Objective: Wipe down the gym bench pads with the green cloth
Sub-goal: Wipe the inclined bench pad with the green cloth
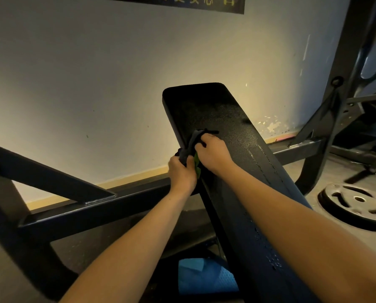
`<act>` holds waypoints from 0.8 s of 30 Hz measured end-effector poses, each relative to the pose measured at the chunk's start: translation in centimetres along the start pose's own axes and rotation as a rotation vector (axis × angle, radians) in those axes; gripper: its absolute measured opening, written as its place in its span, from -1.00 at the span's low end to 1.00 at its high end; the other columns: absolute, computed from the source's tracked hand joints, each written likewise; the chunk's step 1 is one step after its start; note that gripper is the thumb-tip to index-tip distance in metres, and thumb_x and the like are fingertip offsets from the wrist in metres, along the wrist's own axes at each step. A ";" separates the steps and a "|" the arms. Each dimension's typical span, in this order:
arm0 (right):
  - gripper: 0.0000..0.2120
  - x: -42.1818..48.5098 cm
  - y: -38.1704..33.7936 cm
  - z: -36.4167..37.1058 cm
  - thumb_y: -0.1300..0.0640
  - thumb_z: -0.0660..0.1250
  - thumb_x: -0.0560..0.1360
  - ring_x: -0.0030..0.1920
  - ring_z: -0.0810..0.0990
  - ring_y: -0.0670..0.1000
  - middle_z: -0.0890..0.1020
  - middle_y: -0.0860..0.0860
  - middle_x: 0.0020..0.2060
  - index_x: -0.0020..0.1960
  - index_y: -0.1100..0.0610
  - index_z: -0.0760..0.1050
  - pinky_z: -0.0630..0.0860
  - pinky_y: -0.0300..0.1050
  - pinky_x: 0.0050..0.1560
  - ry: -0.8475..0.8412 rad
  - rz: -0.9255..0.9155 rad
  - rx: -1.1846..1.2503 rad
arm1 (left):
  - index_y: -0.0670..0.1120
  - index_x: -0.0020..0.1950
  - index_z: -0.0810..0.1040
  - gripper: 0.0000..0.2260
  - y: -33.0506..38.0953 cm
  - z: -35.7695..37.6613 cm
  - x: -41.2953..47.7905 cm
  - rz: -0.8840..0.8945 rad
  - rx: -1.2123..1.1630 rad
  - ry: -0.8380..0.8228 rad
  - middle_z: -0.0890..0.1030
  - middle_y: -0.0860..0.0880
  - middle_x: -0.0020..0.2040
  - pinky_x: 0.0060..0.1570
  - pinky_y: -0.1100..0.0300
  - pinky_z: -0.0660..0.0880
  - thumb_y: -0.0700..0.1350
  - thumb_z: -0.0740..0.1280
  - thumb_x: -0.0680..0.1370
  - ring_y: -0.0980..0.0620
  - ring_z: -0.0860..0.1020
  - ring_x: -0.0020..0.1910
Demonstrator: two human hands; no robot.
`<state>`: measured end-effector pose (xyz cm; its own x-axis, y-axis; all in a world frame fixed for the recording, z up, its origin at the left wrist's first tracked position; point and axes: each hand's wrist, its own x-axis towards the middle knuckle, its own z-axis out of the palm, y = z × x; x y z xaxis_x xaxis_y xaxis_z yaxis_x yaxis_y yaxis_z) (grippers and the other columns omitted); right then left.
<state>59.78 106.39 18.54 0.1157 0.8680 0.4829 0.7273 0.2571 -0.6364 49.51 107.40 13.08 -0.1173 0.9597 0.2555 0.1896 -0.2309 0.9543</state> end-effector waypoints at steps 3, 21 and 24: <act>-0.73 -1.7 -1.2 -0.2 0.10 0.18 0.63 -0.21 0.49 -0.07 0.51 -0.05 -0.25 -0.23 0.07 0.44 0.31 -0.17 -0.26 0.025 -0.043 0.213 | 0.00 0.05 0.48 -0.84 1.5 -1.0 0.8 0.145 0.105 0.080 0.37 0.03 0.23 0.25 0.02 0.44 0.07 0.24 0.65 -0.05 0.37 0.25; -0.67 -0.1 5.5 -1.6 -0.01 0.15 0.65 0.44 0.22 0.25 0.31 0.12 0.44 0.39 -0.03 0.45 0.24 0.12 0.42 0.123 0.125 -0.129 | 0.11 0.58 0.16 -0.39 -1.2 -1.2 -0.3 -0.132 -0.130 -0.313 0.49 -0.07 0.39 0.33 -0.04 0.47 0.14 0.35 0.60 -0.04 0.50 0.32; -0.66 -0.3 5.1 -0.5 0.06 0.13 0.67 0.40 0.23 0.22 0.38 0.08 0.42 0.38 0.03 0.50 0.23 -0.06 0.34 0.193 0.092 -0.113 | 0.13 0.58 0.14 -0.32 -1.4 -1.4 -0.1 -0.149 -0.160 -0.388 0.55 -0.07 0.29 0.11 0.13 0.55 0.04 0.43 0.57 0.03 0.57 0.17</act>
<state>63.77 107.23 15.50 0.3038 0.7856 0.5390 0.7778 0.1223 -0.6165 47.91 107.40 11.95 0.2484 0.9664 0.0652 0.0419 -0.0780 0.9961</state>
